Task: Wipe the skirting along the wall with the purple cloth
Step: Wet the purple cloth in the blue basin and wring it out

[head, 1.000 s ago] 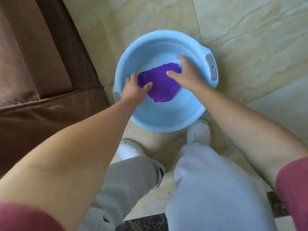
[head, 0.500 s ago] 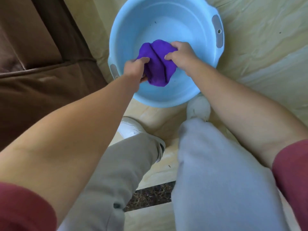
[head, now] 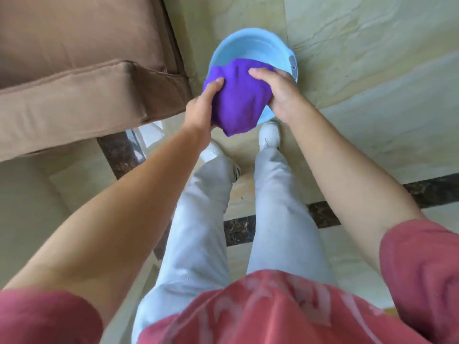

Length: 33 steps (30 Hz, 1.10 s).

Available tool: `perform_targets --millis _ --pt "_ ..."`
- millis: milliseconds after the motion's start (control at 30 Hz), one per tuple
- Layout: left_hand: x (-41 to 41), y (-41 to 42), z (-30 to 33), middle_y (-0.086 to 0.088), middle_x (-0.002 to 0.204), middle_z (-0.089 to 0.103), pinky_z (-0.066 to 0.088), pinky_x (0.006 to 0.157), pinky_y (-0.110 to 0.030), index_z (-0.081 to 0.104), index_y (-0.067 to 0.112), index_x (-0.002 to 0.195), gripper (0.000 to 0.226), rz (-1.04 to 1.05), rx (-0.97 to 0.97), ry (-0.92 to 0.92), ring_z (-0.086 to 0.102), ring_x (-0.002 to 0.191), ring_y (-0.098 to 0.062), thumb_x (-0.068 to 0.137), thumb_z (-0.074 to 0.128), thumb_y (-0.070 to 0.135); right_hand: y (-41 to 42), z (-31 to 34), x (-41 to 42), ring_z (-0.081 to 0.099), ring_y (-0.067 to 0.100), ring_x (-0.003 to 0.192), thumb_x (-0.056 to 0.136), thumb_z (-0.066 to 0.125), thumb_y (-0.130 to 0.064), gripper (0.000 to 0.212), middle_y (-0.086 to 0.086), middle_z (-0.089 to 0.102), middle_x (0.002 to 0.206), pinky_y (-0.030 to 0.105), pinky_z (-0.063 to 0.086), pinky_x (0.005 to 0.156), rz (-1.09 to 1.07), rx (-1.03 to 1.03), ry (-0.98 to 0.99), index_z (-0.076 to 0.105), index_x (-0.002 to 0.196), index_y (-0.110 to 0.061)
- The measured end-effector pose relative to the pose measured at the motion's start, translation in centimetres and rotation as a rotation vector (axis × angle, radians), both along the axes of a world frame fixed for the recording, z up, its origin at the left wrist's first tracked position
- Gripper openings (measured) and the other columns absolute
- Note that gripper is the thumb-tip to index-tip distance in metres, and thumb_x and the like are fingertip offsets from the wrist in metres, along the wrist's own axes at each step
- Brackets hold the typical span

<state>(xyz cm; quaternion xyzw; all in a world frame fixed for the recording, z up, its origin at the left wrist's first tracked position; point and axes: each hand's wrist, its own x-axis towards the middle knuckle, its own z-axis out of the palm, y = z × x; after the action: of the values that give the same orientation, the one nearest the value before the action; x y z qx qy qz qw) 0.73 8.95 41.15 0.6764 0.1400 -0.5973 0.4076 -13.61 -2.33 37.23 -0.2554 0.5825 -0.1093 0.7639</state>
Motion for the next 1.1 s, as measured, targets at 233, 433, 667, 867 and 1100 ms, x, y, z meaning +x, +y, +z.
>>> perform_targets --millis 233,433,667,867,1100 --pt "2.1 3.9 14.1 -0.002 0.091 0.076 0.047 0.073 -0.036 0.081 0.023 0.077 0.023 0.12 -0.095 -0.075 0.069 0.083 -0.021 0.067 0.075 0.043 2.2 14.1 4.3 0.069 0.024 0.11 0.091 0.066 -0.037 0.042 0.011 0.071 0.121 0.037 0.055 0.097 0.201 0.171 -0.203 0.066 0.124 -0.012" --pt "4.8 10.3 19.3 0.001 0.089 0.076 0.047 0.075 -0.033 0.078 0.021 0.076 0.016 0.395 -0.118 -0.202 0.068 0.087 -0.018 0.076 0.071 0.036 5.6 19.6 10.1 0.069 0.03 0.11 0.088 0.07 -0.008 0.041 0.019 0.07 0.122 0.041 0.056 0.096 0.464 0.056 -0.313 0.062 0.127 0.002" --pt "7.0 22.5 21.0 -0.013 0.13 0.067 0.051 0.101 -0.037 0.064 0.008 0.127 0.039 0.936 -0.335 -0.122 0.062 0.123 -0.028 0.094 0.063 0.03 17.6 21.8 20.0 0.069 0.033 0.113 0.094 0.068 -0.017 0.039 0.023 0.07 0.123 0.045 0.055 0.101 0.737 0.04 -0.314 0.063 0.125 0.006" --pt "10.6 33.7 19.5 -0.011 0.128 0.067 0.054 0.093 -0.041 0.058 0.008 0.135 0.05 1.027 -0.405 -0.165 0.066 0.113 -0.027 0.091 0.069 0.031 29.6 21.3 27.9 0.069 0.038 0.111 0.09 0.073 -0.018 0.039 0.024 0.07 0.121 0.048 0.059 0.092 0.875 0.019 -0.261 0.064 0.122 0.002" --pt "16.4 46.0 18.1 -0.017 0.13 0.067 0.056 0.095 -0.041 0.057 0.003 0.133 0.048 1.163 -0.401 -0.219 0.067 0.114 -0.028 0.089 0.071 0.016 40.2 19.0 34.8 0.071 0.01 0.102 0.08 0.077 -0.048 0.073 -0.004 0.071 0.115 0.03 0.06 0.084 1.132 -0.286 -0.062 0.052 0.139 -0.014"
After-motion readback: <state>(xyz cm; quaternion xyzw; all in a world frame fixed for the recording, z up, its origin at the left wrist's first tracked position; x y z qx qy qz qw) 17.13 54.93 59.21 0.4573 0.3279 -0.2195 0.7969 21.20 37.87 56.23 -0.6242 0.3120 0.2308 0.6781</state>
